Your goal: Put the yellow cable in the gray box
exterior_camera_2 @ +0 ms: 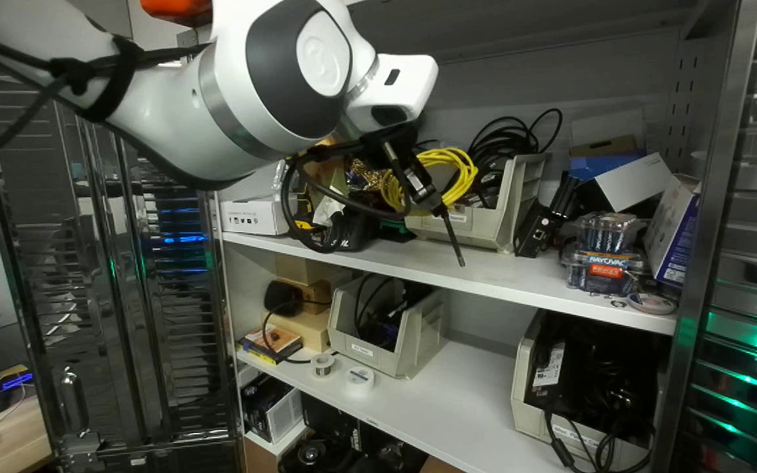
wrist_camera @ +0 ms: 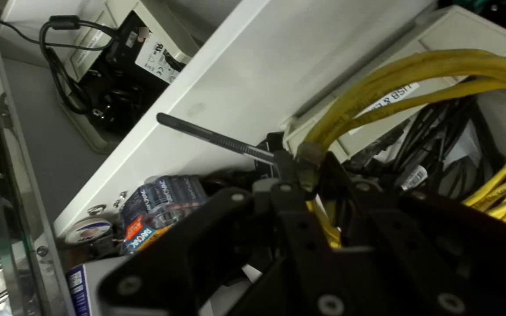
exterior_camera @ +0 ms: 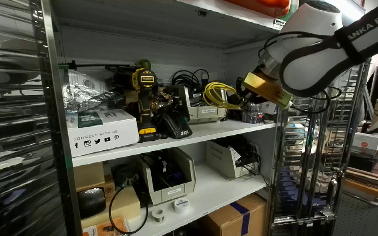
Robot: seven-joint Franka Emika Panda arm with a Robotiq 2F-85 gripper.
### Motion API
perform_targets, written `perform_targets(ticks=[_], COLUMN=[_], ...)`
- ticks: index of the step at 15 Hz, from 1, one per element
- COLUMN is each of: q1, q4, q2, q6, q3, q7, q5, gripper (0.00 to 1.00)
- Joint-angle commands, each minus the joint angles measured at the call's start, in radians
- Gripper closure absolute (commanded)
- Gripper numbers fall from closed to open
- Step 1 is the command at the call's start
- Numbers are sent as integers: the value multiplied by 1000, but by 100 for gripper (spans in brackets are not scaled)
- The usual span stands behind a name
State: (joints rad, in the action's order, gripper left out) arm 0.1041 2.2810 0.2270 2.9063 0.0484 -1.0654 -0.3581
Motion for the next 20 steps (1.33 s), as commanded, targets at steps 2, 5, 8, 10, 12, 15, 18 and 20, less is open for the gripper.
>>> perform_targets(ticks=[2, 5, 8, 10, 12, 15, 18, 20], q1=[136, 269, 371, 405, 409, 378, 346, 325], q4=[-78, -149, -255, -326, -379, -441, -505, -544], q2=[-46, -67, -94, -131, -182, -279, -381, -438], q6=[128, 194, 170, 125, 72, -31, -132, -179], q3=[122, 217, 300, 344, 374, 402, 423, 426], q7=[-287, -510, -733, -866, -977, -1101, -1180, -1194], q5=[-230, -489, -726, -875, -1016, -1194, -1313, -1344], gripper=[91, 91, 91, 91, 91, 91, 91, 91])
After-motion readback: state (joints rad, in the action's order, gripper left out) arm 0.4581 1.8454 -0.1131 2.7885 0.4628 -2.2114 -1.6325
